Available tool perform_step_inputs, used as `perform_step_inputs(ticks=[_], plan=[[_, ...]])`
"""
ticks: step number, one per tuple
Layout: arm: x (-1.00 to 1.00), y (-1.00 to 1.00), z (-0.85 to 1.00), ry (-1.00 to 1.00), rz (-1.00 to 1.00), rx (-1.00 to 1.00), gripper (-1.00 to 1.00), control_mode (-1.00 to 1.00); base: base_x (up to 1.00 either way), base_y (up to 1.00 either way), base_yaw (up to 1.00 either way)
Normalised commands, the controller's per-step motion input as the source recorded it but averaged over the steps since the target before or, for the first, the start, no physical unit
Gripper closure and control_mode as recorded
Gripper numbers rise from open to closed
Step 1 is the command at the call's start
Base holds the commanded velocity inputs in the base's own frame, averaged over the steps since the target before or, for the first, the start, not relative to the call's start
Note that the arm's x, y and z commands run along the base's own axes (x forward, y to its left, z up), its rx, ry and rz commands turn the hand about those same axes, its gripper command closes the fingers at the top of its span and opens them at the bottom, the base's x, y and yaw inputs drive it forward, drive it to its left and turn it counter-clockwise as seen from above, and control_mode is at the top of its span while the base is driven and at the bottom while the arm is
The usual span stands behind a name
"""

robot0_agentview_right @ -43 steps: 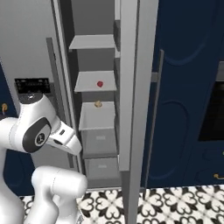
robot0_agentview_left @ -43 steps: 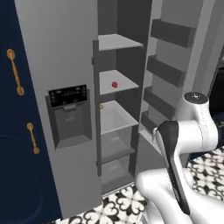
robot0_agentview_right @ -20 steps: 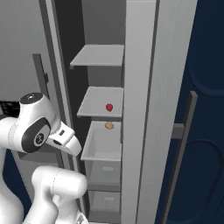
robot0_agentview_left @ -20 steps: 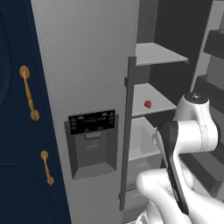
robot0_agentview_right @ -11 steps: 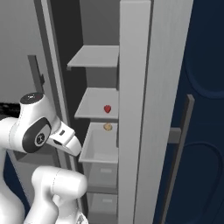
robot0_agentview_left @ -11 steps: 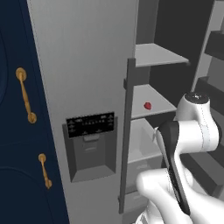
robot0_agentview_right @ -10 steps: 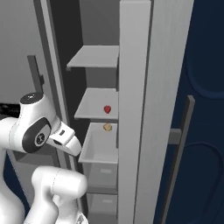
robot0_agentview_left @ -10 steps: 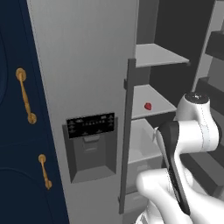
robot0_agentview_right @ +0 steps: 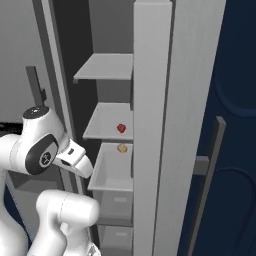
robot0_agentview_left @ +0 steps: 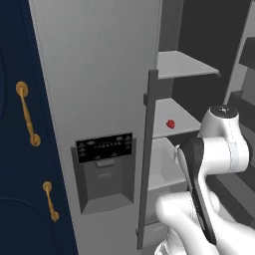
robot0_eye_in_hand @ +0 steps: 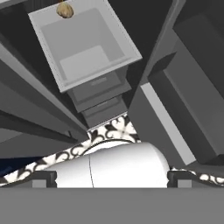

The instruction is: Take the strawberry from the fridge and place it on top of the pancake, located on the dining counter.

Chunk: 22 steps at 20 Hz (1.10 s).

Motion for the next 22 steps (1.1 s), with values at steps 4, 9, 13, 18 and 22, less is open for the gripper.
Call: perform_step_inputs(ticks=[4,9,13,18,22], plan=[[0.00,0.00,0.00,0.00,0.00,0.00,-1.00,1.00,0.34,-0.27,0.02],[0.00,0.00,0.00,0.00,0.00,0.00,-1.00,1.00,0.19,-0.39,0.04],[0.00,0.00,0.00,0.00,0.00,0.00,-1.00,1.00,0.12,-0.29,0.01],[0.00,0.00,0.00,0.00,0.00,0.00,-1.00,1.00,0.07,-0.05,0.00],[0.00,0.00,0.00,0.00,0.00,0.00,-1.00,1.00,0.00,0.00,0.00]])
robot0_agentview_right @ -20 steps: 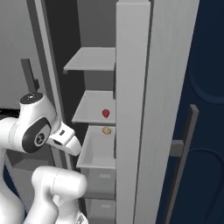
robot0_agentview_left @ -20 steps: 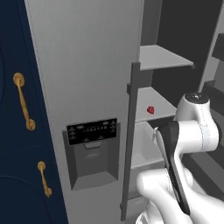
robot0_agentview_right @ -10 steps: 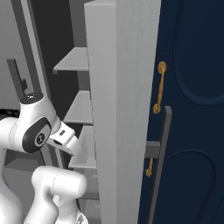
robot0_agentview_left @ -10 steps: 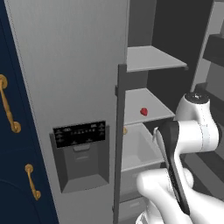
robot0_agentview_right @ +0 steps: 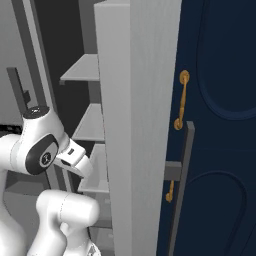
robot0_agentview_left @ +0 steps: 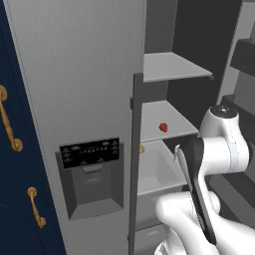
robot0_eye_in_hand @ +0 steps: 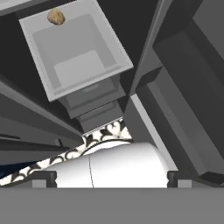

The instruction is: Take the strawberry from the fridge and place it on top of the pancake, located on the dining counter.

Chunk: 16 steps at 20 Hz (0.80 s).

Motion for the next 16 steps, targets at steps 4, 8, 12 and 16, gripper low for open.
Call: perform_step_inputs(ticks=[4,8,12,16], plan=[[0.00,0.00,0.00,-0.01,0.00,0.00,-1.00,-1.00,0.00,0.00,0.00],[0.55,0.00,0.20,-0.26,0.18,-0.03,-1.00,-1.00,0.00,0.00,0.00],[0.79,0.01,0.14,-0.16,0.20,-0.05,-1.00,-1.00,0.00,0.00,0.00],[0.96,0.03,0.00,-0.11,0.09,-0.06,-1.00,-1.00,0.00,0.00,0.00]])
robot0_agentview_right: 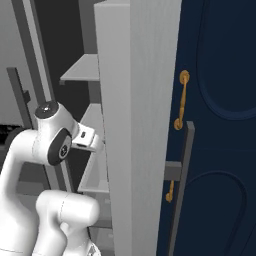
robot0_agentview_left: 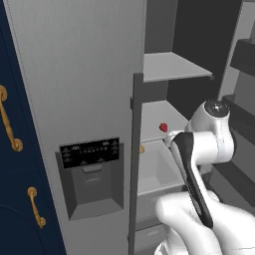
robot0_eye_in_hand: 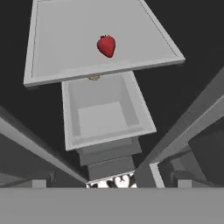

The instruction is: Take the strawberry from the fridge and place it on top of the pancake, located on the dining counter.

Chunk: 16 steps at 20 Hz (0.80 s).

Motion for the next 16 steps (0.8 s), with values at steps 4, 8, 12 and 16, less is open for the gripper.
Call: perform_step_inputs(ticks=[4,8,12,16], plan=[[0.88,0.00,-0.02,0.00,0.06,-0.04,-1.00,-1.00,0.00,0.00,0.00],[0.98,-0.01,-0.05,0.02,0.06,0.00,-1.00,-1.00,0.00,0.00,0.00],[0.99,0.00,-0.19,0.14,0.02,0.00,-1.00,-1.00,0.00,0.00,0.00],[0.87,-0.11,-0.17,0.19,0.00,0.00,-1.00,-1.00,0.00,0.00,0.00]])
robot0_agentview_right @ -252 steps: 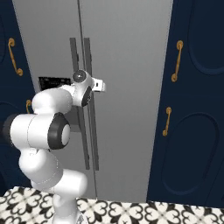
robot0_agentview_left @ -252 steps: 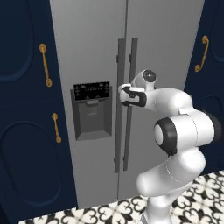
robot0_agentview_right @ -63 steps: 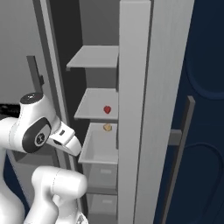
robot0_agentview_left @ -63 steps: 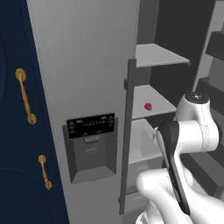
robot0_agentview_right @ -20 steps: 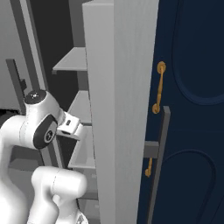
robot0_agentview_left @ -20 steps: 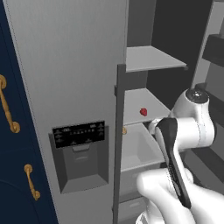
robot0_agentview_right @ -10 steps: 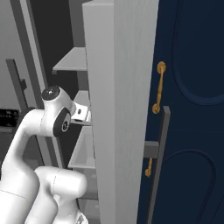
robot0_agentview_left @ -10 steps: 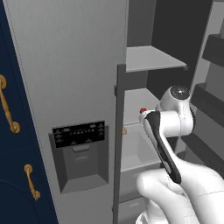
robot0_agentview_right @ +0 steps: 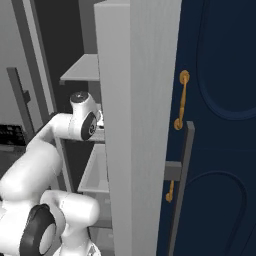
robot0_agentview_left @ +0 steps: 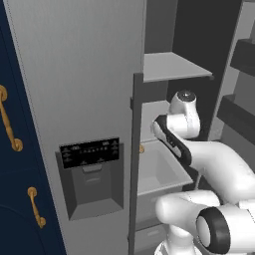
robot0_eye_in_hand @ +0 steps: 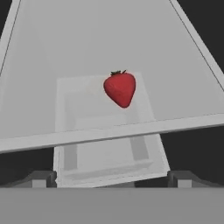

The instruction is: Take the strawberry from the fridge and place it on top of the pancake, located on the dining counter.

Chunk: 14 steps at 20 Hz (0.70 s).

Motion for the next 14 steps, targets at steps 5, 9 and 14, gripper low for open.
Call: perform_step_inputs(ticks=[5,9,14], plan=[[0.67,-0.18,-0.24,0.09,0.02,0.00,-1.00,-1.00,0.00,0.00,0.00],[0.26,-0.11,-0.31,-0.04,0.04,0.00,-1.00,-1.00,0.00,0.00,0.00],[0.44,-0.02,-0.16,0.00,0.01,0.00,-1.00,-1.00,0.00,0.00,0.00]])
